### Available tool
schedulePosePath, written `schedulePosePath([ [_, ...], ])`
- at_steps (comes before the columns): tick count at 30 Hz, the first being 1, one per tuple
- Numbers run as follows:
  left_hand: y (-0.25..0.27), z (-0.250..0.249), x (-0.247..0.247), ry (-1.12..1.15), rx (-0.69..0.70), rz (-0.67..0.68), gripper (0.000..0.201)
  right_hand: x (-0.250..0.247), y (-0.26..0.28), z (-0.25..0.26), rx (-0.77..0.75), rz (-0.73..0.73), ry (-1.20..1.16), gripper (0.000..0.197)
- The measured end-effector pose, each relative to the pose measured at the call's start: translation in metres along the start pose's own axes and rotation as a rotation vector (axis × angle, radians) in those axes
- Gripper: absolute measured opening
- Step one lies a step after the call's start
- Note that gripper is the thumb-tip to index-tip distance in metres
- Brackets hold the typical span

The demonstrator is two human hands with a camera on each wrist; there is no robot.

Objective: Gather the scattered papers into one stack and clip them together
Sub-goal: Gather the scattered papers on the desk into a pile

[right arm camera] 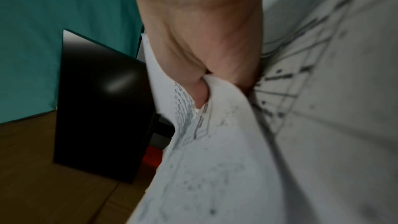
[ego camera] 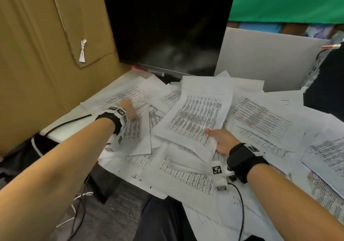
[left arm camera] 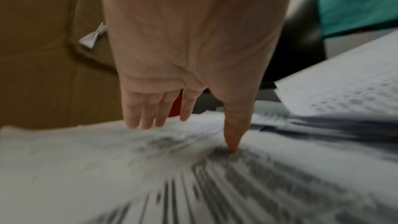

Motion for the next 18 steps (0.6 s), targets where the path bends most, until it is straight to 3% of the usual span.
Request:
schedulePosePath([
  [3, -0.008, 0.006, 0.013, -0.042, -0.032, -0.004, 0.062, -0.005, -0.018, -0.012, 0.009, -0.074, -0.078, 0.063],
  [5, -0.010, 0.005, 0.015, -0.104, -0.038, -0.003, 0.056, -0.005, -0.025, -0.015, 0.003, -0.072, -0.058, 0.069],
  [8, -0.009, -0.004, 0.007, -0.164, 0.003, -0.040, 0.030, -0.002, -0.018, -0.011, -0.004, -0.032, -0.070, 0.068],
  [11, 0.004, -0.018, -0.020, 0.014, -0.006, -0.226, 0.023, -0.001, -0.011, -0.008, 0.000, 0.006, -0.133, 0.059],
  [14, 0.049, -0.069, -0.040, 0.147, 0.120, -0.312, 0.014, -0.004, -0.025, -0.015, -0.017, 0.046, -0.078, 0.096],
  [16, 0.083, -0.114, -0.034, 0.154, 0.306, -0.253, 0.013, -0.020, -0.080, -0.047, -0.018, 0.067, -0.035, 0.129],
  [17, 0.096, -0.134, -0.024, 0.187, 0.376, -0.194, 0.012, -0.022, -0.085, -0.050, -0.010, 0.080, -0.008, 0.139],
  [18, 0.105, -0.151, -0.013, 0.217, 0.431, -0.128, 0.007, -0.020, -0.073, -0.044, -0.005, 0.080, 0.014, 0.137],
])
Point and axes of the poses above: each hand's wrist, its own y-axis away from the middle knuckle, its own x-axis out of the palm, z = x × y, the point moved 6 cm from there along -y, towards the middle knuckle, and after that the axes turned 2 degrees about -z, right-handed, at the moved point
